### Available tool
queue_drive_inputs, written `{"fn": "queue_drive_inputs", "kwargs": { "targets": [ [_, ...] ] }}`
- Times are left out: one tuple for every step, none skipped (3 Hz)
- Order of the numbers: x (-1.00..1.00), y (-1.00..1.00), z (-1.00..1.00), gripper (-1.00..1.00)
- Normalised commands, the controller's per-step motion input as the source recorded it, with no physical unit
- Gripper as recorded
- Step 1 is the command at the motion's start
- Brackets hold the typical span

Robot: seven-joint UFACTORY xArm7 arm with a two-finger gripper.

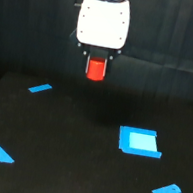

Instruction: Pick up the red object from the table

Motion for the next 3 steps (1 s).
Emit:
{"fn": "queue_drive_inputs", "kwargs": {
  "targets": [
    [0.11, -0.01, 0.16, -1.00],
    [0.09, 0.02, 0.10, -0.97],
    [0.02, 0.01, 0.07, -0.95]
  ]
}}
